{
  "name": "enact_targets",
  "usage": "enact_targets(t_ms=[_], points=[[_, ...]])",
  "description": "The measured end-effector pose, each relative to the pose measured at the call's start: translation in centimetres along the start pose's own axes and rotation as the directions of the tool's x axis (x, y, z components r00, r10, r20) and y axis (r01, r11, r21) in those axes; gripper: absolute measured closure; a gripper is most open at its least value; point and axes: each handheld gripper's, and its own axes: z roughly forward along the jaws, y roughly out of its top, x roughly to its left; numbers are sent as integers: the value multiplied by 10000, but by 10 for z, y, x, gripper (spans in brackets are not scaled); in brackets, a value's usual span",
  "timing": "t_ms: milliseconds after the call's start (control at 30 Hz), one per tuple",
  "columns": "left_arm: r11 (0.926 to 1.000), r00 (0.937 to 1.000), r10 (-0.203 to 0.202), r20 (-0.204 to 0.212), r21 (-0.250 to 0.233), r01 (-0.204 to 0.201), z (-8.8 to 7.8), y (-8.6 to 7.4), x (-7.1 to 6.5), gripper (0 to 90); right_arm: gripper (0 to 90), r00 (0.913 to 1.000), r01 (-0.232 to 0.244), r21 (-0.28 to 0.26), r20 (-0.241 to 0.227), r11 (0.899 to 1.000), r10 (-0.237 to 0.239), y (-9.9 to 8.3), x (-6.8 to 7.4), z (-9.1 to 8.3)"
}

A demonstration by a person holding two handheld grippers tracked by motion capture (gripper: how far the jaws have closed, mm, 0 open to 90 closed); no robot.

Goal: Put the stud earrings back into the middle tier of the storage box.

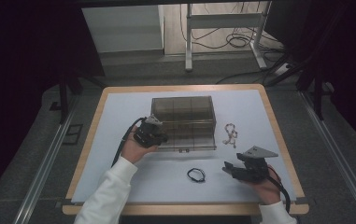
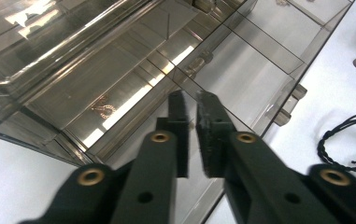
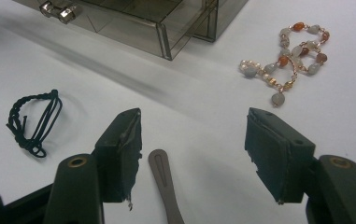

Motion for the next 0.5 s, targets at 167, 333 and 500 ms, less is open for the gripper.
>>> enact_targets(t_ms=[167,333,500], points=[[9993,10000,-45,-24,-374,44,-7,0,0,688,366,10000,6,-3,12,10000,-6,0,0,0],[9958,9998,-176,100,-901,184,-23,-6,-1,551,366,10000,-13,-11,16,10000,13,0,-1,-1],[9933,9995,-205,232,-1132,230,-32,-14,-2,454,366,10000,-19,-8,19,10000,19,0,-1,0]])
